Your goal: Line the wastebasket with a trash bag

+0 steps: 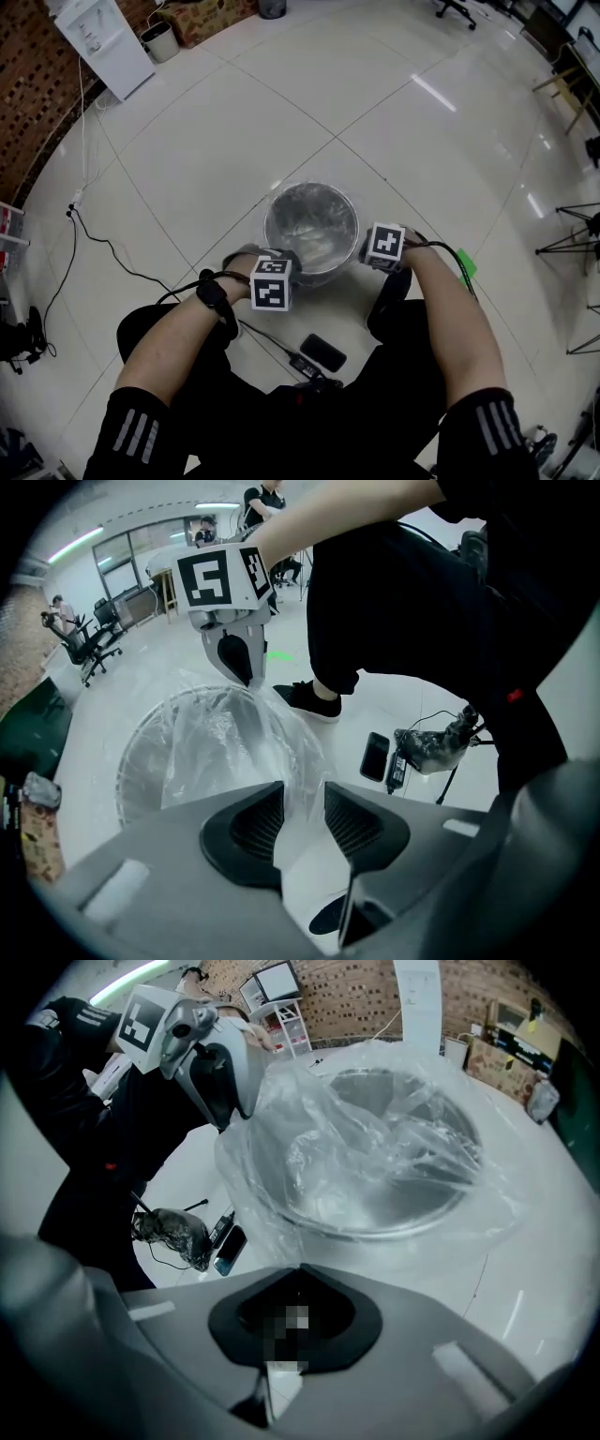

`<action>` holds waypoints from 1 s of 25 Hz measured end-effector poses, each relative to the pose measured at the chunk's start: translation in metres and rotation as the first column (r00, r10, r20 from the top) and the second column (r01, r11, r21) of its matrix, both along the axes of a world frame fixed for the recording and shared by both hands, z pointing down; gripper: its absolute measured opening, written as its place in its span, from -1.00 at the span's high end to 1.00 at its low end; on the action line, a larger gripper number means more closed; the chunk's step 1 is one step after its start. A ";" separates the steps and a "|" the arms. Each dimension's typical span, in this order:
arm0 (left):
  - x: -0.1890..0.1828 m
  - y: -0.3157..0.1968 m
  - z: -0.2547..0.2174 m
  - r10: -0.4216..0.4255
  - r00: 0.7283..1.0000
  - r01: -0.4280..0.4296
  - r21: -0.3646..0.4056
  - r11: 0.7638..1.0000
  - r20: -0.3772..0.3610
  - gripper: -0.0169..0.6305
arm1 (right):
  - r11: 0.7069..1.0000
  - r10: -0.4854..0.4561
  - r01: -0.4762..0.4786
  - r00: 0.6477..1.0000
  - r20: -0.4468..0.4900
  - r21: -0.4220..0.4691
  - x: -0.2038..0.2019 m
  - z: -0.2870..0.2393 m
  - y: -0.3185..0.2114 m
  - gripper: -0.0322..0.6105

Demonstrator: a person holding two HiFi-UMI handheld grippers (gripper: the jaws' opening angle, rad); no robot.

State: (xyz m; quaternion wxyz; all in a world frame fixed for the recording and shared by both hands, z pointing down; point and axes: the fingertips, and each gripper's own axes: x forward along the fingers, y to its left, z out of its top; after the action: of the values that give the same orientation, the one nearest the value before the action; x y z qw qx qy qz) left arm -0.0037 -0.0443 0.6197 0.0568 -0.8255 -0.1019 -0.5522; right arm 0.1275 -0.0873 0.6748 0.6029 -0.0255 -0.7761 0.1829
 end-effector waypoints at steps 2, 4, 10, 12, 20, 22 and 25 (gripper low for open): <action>0.001 0.002 0.006 0.001 1.000 -0.001 0.017 1.000 -0.005 0.54 | 1.000 -0.008 0.008 1.000 -0.019 -0.011 0.000 0.006 0.004 0.88; 0.005 0.003 0.008 0.009 1.000 -0.008 0.031 0.999 -0.011 0.54 | 0.998 -0.036 0.034 0.998 -0.043 -0.046 0.004 0.006 0.010 0.87; 0.004 0.002 0.008 0.030 0.999 -0.031 0.054 0.998 0.011 0.54 | 0.998 0.028 -0.028 1.000 0.001 -0.051 0.015 -0.030 -0.009 0.61; 0.004 0.002 0.008 0.036 0.999 -0.036 0.062 0.997 0.015 0.54 | 0.996 0.070 -0.068 0.997 0.025 -0.056 0.019 -0.044 -0.015 0.60; 0.007 0.014 0.008 0.076 0.997 -0.077 0.085 0.993 0.012 0.54 | 0.979 0.203 -0.204 0.972 0.120 -0.010 0.029 -0.079 -0.044 0.56; 0.009 0.015 0.008 0.085 0.996 -0.085 0.096 0.992 0.010 0.54 | 0.969 0.240 -0.246 0.960 0.143 0.025 0.027 -0.078 -0.056 0.54; 0.012 0.017 0.009 0.095 0.995 -0.095 0.105 0.990 0.007 0.54 | 0.951 0.291 -0.304 0.942 0.164 0.059 0.019 -0.068 -0.070 0.43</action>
State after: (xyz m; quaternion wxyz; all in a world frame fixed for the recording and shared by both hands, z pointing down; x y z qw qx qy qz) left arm 0.0086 -0.0271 0.6282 0.1264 -0.8150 -0.1117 -0.5543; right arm 0.1461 -0.1574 0.6066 0.5074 0.1034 -0.8220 0.2369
